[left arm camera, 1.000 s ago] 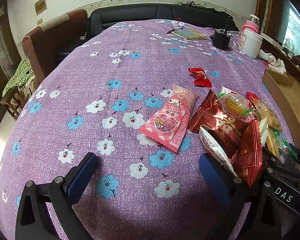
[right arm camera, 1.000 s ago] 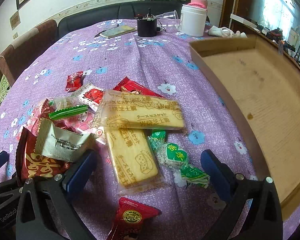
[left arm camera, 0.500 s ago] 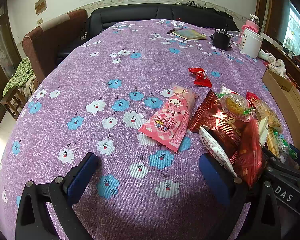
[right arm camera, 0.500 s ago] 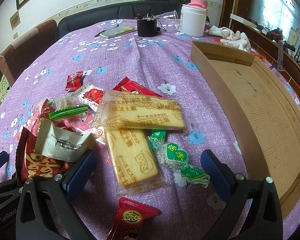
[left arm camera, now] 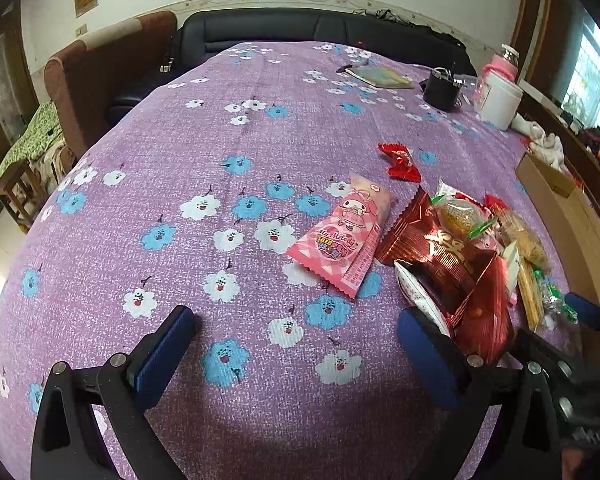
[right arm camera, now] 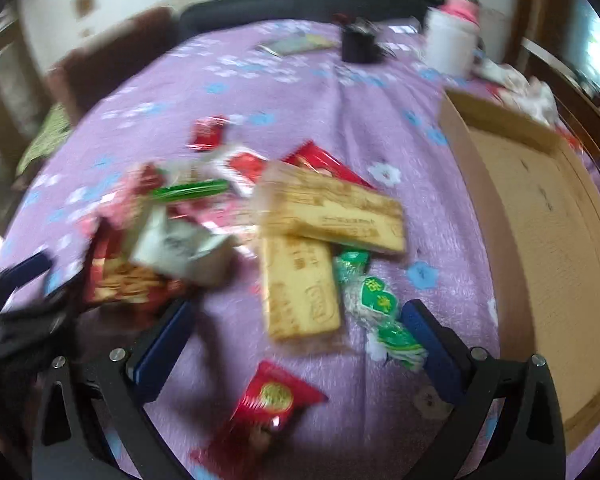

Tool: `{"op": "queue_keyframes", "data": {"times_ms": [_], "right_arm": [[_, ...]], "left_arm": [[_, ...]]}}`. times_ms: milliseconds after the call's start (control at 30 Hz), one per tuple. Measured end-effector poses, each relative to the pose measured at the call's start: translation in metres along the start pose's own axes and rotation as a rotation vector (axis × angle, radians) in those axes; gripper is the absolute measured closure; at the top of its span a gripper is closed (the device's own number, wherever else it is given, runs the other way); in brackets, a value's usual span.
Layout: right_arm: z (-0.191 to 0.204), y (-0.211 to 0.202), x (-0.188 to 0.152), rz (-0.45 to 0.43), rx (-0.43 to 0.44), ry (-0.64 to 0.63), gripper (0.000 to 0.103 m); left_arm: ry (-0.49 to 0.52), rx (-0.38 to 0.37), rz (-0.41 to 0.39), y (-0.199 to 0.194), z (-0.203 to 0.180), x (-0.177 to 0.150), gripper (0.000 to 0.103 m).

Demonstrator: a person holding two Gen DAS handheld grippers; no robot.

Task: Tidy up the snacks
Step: 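Move both grippers toward the snack pile, then grasp the pink bar with the left gripper while the right grasps a red candy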

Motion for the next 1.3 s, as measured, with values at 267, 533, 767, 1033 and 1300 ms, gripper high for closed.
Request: {"op": "queue_keyframes", "data": {"times_ms": [267, 533, 767, 1033, 1300], "right_arm": [[-0.018, -0.072, 0.006, -0.18, 0.091, 0.028, 0.0], [-0.027, -0.08, -0.004, -0.116, 0.212, 0.209, 0.041], [-0.019, -0.077, -0.012, -0.084, 0.246, 0.225, 0.041], [-0.015, -0.076, -0.021, -0.033, 0.277, 0.25, 0.048], [-0.006, -0.062, -0.034, 0.053, 0.288, 0.288, 0.057]], "left_arm": [[-0.013, -0.051, -0.082, -0.028, 0.004, 0.013, 0.001], [0.076, -0.111, -0.048, -0.044, 0.012, 0.046, 0.023], [0.132, -0.207, 0.083, -0.011, -0.004, 0.061, 0.046], [0.26, -0.211, 0.154, 0.026, -0.035, 0.053, 0.047], [0.334, -0.146, 0.135, 0.046, -0.039, 0.046, 0.047]]}}
Point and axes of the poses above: each gripper's, at about its wrist camera, not at the fingertips, and y roughly the way its jaws point, z to its left, x to its top, the point moved 10 cm from there along y, roughly the way its jaws point, and after that the axes turned 13 degrees about -z, right-handed, at the moved point
